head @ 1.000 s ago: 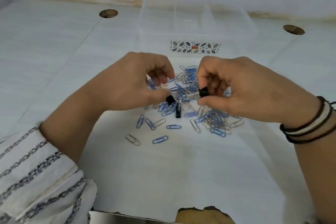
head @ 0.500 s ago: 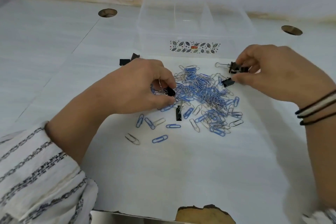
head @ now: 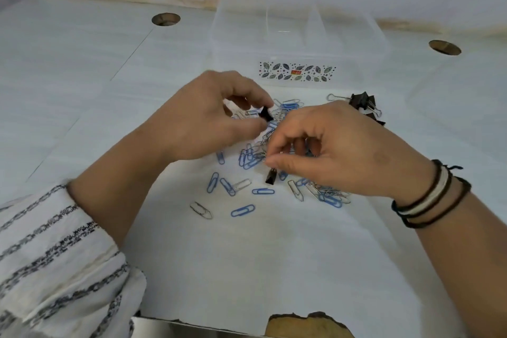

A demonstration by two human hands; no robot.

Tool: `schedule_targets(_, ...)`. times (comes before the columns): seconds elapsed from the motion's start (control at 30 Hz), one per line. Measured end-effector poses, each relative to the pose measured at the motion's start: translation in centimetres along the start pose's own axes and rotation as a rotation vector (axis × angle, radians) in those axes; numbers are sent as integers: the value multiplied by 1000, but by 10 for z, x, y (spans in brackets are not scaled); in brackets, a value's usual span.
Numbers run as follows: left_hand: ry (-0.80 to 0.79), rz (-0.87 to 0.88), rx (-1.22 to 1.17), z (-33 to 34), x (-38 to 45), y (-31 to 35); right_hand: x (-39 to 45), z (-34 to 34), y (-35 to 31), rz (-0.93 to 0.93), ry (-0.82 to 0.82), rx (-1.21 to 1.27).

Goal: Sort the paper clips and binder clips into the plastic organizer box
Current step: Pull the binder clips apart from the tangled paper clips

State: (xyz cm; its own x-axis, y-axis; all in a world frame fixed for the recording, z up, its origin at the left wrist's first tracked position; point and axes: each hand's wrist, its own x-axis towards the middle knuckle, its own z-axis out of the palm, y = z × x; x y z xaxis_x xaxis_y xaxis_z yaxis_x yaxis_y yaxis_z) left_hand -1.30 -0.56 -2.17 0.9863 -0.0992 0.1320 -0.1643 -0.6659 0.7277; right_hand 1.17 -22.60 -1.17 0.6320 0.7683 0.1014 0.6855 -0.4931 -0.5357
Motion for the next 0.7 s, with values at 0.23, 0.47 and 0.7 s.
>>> schedule_targets(0.23, 72, -181, -667, -8, 6, -2, -1, -17, 16, 120, 143, 256)
schedule_targets(0.47, 68, -306, -729, -7, 7, -2, -1, -30, 37, 264, 306, 398)
schedule_targets(0.7, 200, -260, -534, -11, 7, -4, -7, -48, 68, 413, 537, 274)
